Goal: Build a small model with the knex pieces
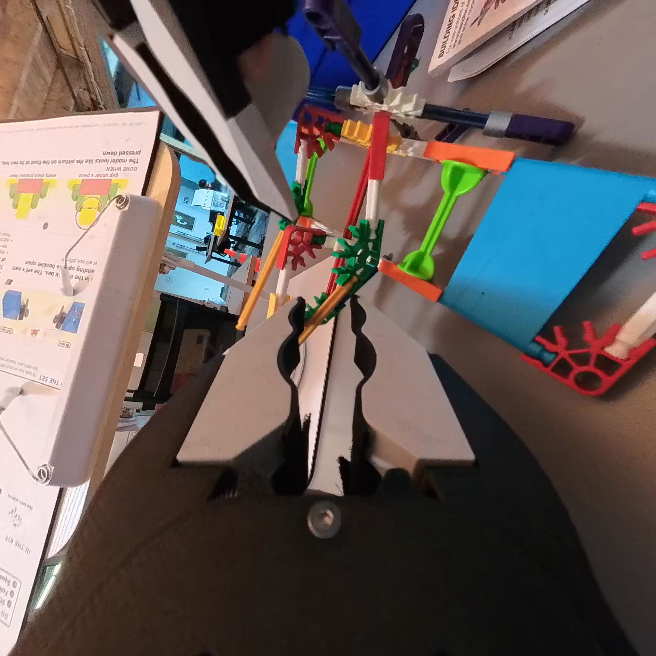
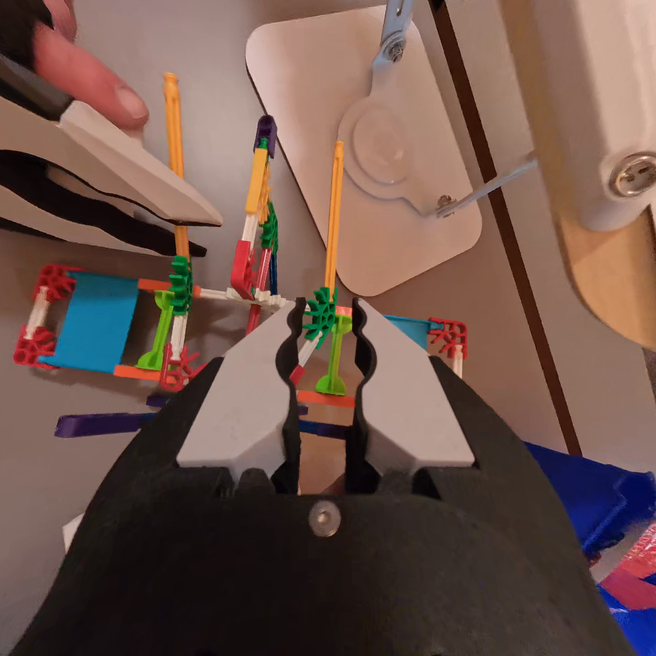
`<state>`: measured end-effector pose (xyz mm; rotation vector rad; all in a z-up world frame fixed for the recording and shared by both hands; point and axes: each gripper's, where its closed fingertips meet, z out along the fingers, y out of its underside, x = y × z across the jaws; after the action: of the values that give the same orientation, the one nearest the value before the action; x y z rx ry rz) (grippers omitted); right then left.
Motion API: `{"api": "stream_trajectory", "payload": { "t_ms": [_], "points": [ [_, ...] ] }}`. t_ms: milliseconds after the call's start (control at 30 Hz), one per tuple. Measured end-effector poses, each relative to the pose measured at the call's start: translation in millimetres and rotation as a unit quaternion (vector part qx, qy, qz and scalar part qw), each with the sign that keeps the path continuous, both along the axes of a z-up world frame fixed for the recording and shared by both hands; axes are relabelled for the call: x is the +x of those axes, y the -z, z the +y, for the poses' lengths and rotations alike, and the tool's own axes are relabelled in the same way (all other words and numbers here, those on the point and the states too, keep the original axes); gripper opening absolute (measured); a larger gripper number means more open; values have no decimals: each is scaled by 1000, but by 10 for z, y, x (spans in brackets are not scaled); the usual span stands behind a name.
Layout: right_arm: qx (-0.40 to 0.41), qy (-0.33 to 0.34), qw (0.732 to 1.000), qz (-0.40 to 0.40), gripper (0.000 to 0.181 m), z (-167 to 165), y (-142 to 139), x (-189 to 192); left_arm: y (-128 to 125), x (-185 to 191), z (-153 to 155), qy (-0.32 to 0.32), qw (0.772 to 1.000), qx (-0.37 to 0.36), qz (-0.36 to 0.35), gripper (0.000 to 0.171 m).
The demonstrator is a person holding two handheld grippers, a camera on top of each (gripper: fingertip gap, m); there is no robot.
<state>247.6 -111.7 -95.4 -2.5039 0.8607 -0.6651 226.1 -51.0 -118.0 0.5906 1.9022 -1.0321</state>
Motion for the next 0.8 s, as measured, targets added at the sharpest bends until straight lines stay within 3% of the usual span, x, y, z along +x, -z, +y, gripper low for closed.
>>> {"api": "stream_trajectory", "payload": {
  "t_ms": [200, 267, 633, 800],
  "points": [
    [-28, -4, 1000, -1, 19, 0, 25, -6, 6, -2, 0, 0, 1000, 0, 3, 23],
    [-39, -4, 999, 1, 7, -3, 27, -18, 1, -4, -2, 0, 1000, -2, 5, 23],
    [49, -8, 998, 29, 6, 100, -13, -70, 55, -23, -17, 3, 1000, 6, 9, 21],
    [27, -9, 999, 33, 7, 94, 28, -84, 72, -24, -17, 3, 1000, 8, 10, 21]
  ]
}}
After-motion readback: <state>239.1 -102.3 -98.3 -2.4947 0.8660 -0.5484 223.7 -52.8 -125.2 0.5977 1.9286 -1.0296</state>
